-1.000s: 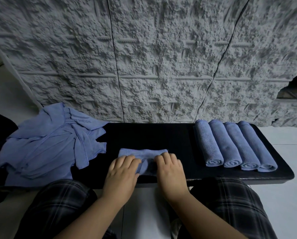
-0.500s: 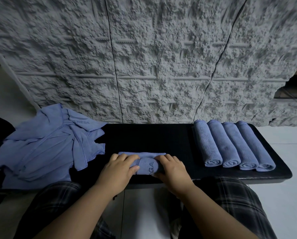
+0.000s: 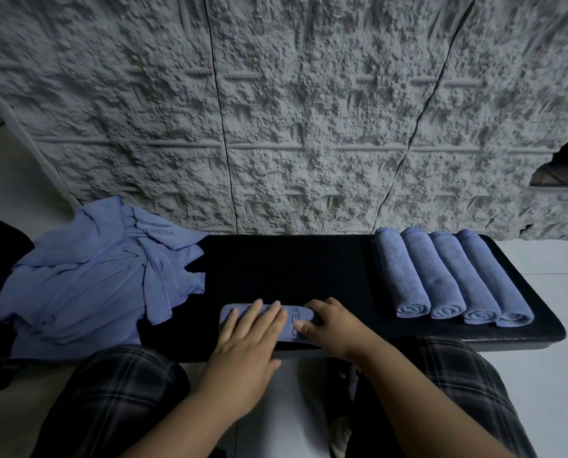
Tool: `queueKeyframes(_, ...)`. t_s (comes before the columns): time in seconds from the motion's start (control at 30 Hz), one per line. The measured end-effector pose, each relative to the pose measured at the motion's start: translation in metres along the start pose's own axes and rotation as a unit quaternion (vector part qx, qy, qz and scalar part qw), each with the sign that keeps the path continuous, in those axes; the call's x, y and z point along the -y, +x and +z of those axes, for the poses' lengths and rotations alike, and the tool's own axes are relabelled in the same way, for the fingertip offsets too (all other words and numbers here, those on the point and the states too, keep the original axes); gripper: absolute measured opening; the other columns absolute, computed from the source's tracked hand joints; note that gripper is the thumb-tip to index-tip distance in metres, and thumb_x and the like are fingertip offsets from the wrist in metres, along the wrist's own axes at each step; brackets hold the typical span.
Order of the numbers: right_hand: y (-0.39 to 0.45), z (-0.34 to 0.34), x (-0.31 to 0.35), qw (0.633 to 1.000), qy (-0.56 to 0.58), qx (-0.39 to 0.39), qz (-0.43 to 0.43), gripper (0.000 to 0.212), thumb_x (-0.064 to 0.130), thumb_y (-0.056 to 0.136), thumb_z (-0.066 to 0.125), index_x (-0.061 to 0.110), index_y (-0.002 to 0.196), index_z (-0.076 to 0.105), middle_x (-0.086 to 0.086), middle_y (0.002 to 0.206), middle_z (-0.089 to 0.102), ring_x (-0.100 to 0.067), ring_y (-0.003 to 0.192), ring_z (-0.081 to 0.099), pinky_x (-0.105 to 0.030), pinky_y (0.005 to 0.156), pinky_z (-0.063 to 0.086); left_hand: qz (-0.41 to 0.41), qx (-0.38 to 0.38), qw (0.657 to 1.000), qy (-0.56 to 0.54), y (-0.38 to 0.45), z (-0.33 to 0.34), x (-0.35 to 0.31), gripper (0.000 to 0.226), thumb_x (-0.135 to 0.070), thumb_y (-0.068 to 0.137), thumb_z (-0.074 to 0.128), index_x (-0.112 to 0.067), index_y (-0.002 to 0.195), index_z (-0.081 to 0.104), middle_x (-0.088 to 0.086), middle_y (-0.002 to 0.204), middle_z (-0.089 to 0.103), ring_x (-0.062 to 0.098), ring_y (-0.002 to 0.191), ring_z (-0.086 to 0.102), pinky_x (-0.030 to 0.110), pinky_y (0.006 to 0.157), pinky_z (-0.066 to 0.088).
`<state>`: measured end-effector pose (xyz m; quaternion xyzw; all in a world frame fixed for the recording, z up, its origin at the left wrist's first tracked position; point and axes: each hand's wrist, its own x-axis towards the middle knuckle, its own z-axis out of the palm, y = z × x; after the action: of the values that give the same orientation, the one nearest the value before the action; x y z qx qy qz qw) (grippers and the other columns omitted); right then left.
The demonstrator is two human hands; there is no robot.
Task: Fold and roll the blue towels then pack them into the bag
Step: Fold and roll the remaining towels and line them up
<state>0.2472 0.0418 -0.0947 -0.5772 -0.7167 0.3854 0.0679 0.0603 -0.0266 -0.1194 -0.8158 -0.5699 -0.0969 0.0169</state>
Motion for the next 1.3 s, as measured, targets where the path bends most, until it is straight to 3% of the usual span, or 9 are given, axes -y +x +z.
queueKeyframes(0.17, 0.000, 0.003, 0.002, 0.999, 0.017, -0.037, 0.030, 0.038, 0.045, 0.094, 0.050, 0.022, 0.124, 0.052, -0.004, 0.113, 0.047, -0.020, 0.101, 0.053, -0.031, 0.090, 0.044, -0.004, 0.027, 0.999, 0.029, 0.006, -0.003, -0.001, 0.094, -0.046, 0.056, 0.082, -0.017, 0.137, 0.044, -0.002, 0.143, 0.045, 0.016, 0.133, 0.030, 0.038, 0.107, 0.010)
queueKeyframes(0.27, -0.001, 0.015, 0.005, 0.973, -0.126, -0.188, 0.035, 0.038, 0.048, 0.095, 0.043, 0.024, 0.121, 0.055, -0.002, 0.116, 0.054, -0.024, 0.109, 0.049, -0.037, 0.088, 0.043, -0.013, 0.044, 0.999, 0.028, 0.016, -0.001, 0.002, 0.086, -0.048, 0.063, 0.072, -0.017, 0.139, 0.043, -0.002, 0.144, 0.044, 0.015, 0.133, 0.030, 0.037, 0.108, 0.009)
queueKeyframes(0.37, 0.001, 0.022, 0.011, 0.934, -0.200, -0.286, -0.082, 0.034, 0.033, 0.084, 0.043, 0.019, 0.105, 0.066, 0.001, 0.103, 0.063, -0.024, 0.097, 0.061, -0.034, 0.075, 0.051, -0.024, 0.076, 0.997, 0.011, 0.027, -0.002, 0.002, 0.082, -0.051, 0.060, 0.058, -0.016, 0.134, 0.050, -0.002, 0.141, 0.048, 0.016, 0.132, 0.039, 0.038, 0.109, 0.011)
queueKeyframes(0.57, 0.003, 0.035, 0.013, 0.934, -0.267, -0.185, -0.146, 0.057, 0.036, 0.077, 0.039, 0.010, 0.122, 0.064, -0.002, 0.123, 0.065, -0.018, 0.118, 0.058, -0.035, 0.104, 0.040, -0.005, 0.085, 0.996, 0.009, 0.038, 0.004, 0.009, 0.083, -0.058, 0.054, 0.066, -0.016, 0.126, 0.058, -0.003, 0.137, 0.052, 0.015, 0.130, 0.039, 0.040, 0.109, 0.013)
queueKeyframes(0.8, 0.009, 0.026, 0.007, 0.939, -0.289, -0.132, -0.133, 0.057, 0.045, 0.084, 0.036, 0.013, 0.122, 0.064, 0.001, 0.126, 0.063, -0.013, 0.121, 0.056, -0.037, 0.098, 0.047, -0.042, 0.111, 0.993, -0.018, 0.037, 0.014, 0.006, 0.094, -0.057, 0.058, 0.062, -0.018, 0.140, 0.038, -0.004, 0.145, 0.043, 0.012, 0.136, 0.025, 0.043, 0.110, 0.009)
queueKeyframes(0.9, 0.013, 0.019, 0.008, 0.957, -0.228, -0.109, -0.141, 0.071, 0.051, 0.083, 0.023, 0.016, 0.144, 0.039, 0.004, 0.151, 0.034, -0.010, 0.142, 0.024, -0.022, 0.115, 0.007, -0.079, 0.112, 0.987, -0.080, 0.047, 0.005, 0.007, 0.082, -0.047, 0.080, 0.049, -0.025, 0.150, 0.011, -0.015, 0.156, 0.007, 0.003, 0.141, -0.005, 0.035, 0.112, -0.015)
queueKeyframes(0.97, 0.016, 0.015, 0.002, 0.973, -0.171, -0.074, -0.137, 0.085, 0.060, 0.075, 0.010, 0.022, 0.150, 0.023, 0.008, 0.158, 0.016, -0.006, 0.145, 0.003, -0.017, 0.109, -0.012, -0.105, 0.166, 0.970, -0.144, 0.055, 0.000, 0.010, 0.076, -0.037, 0.089, 0.043, -0.031, 0.150, -0.002, -0.021, 0.154, -0.007, 0.000, 0.140, -0.015, 0.031, 0.109, -0.020)
queueKeyframes(1.2, 0.009, 0.021, -0.006, 0.967, -0.175, -0.092, -0.160, 0.084, 0.054, 0.074, 0.001, 0.025, 0.152, 0.013, 0.012, 0.159, 0.006, 0.002, 0.135, -0.018, -0.016, 0.104, -0.023, -0.129, 0.111, 0.950, -0.260, 0.042, -0.001, 0.026, 0.064, -0.019, 0.094, 0.046, -0.031, 0.149, 0.015, -0.022, 0.151, 0.009, 0.003, 0.142, -0.004, 0.020, 0.112, -0.002)
queueKeyframes(1.3, 0.003, 0.025, -0.003, 0.967, -0.158, -0.131, -0.150, 0.075, 0.046, 0.079, 0.011, 0.025, 0.149, 0.024, 0.008, 0.157, 0.018, -0.010, 0.143, -0.004, -0.022, 0.108, -0.017, -0.136, 0.088, 0.924, -0.345, 0.034, -0.001, 0.032, 0.066, 0.001, 0.090, 0.046, -0.023, 0.147, 0.023, -0.019, 0.146, 0.016, -0.002, 0.137, 0.001, 0.012, 0.106, 0.002)
